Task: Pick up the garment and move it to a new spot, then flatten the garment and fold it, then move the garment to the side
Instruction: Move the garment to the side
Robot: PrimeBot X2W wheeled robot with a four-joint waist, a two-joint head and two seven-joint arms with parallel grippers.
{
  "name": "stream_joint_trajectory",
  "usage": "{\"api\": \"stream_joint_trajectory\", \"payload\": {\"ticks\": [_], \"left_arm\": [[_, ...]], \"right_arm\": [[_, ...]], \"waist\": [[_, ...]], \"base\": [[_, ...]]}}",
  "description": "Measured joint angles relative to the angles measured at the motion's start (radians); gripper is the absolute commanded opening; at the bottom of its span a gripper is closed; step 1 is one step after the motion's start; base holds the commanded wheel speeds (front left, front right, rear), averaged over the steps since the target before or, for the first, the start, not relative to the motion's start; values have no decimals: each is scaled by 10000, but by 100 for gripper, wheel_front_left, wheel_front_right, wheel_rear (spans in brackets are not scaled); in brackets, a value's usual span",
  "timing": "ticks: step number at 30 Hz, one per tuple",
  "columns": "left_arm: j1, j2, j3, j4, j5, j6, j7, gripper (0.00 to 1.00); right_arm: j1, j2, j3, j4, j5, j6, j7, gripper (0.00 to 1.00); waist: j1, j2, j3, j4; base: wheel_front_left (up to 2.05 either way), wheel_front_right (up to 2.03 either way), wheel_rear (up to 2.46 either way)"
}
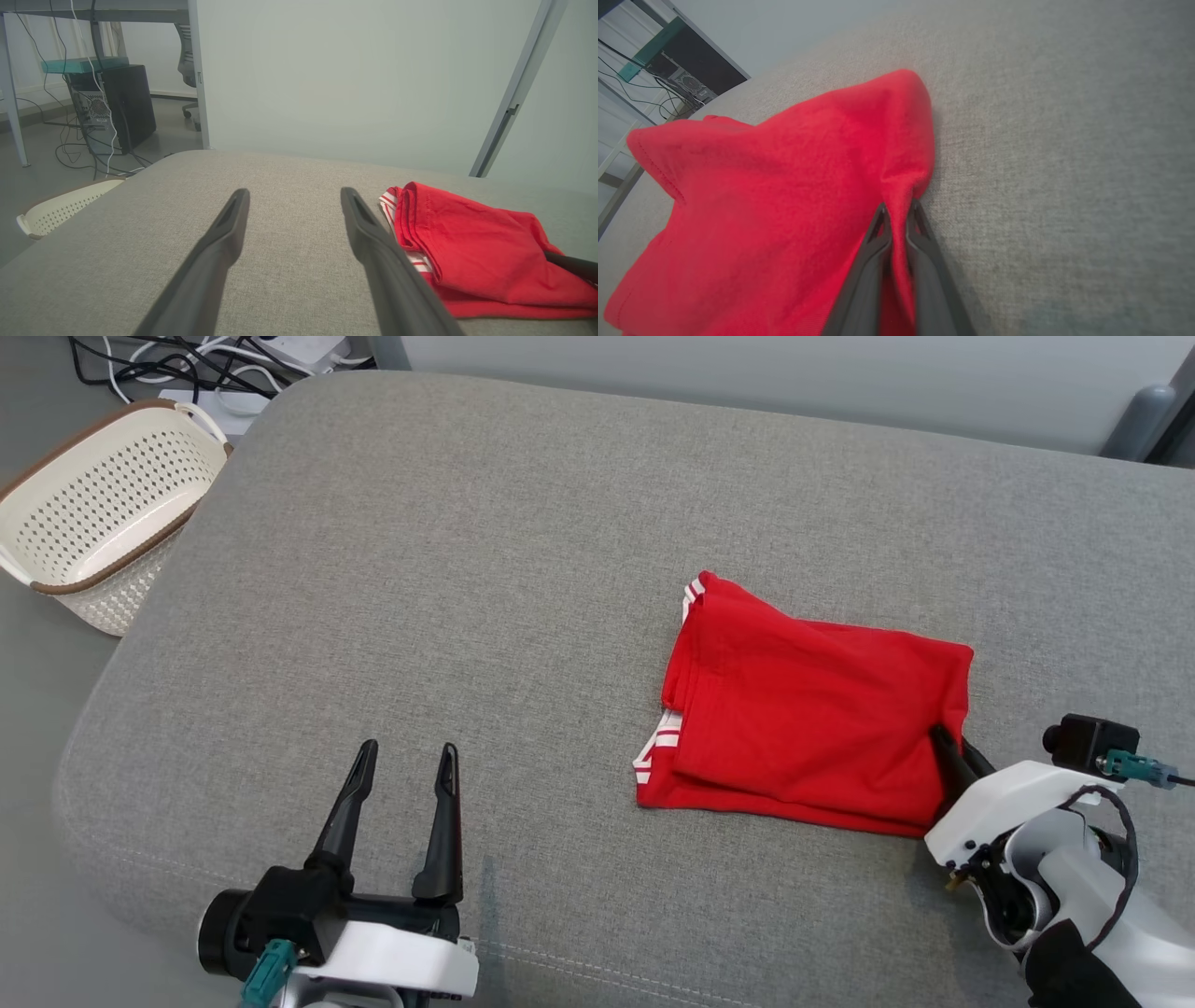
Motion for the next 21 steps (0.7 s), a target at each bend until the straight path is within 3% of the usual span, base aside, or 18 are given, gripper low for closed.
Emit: {"api": "stream_joint_trajectory", "payload": {"ticks": [4, 8, 15, 21], "left_arm": [[0, -2, 13, -17, 0, 6, 0, 100], [0, -2, 13, -79, -2, 10, 0, 100], [1, 0, -36, -102, -71, 6, 0, 100], [-25, 0, -58, -82, -27, -8, 0, 100]], "right_arm": [[-199, -257, 40, -640, -629, 0, -81, 0], [-541, -445, -1074, -1645, -2011, 0, -84, 0], [-32, -107, -2428, -2429, -3822, 0, -84, 0], [341, 111, -3329, -2725, -4642, 0, -86, 0]], "waist": [[0, 0, -32, -27], [0, 0, -72, -116], [0, 0, -201, -461], [0, 0, -125, -1095]], "base": [[0, 0, 0], [0, 0, 0], [0, 0, 0], [0, 0, 0]]}}
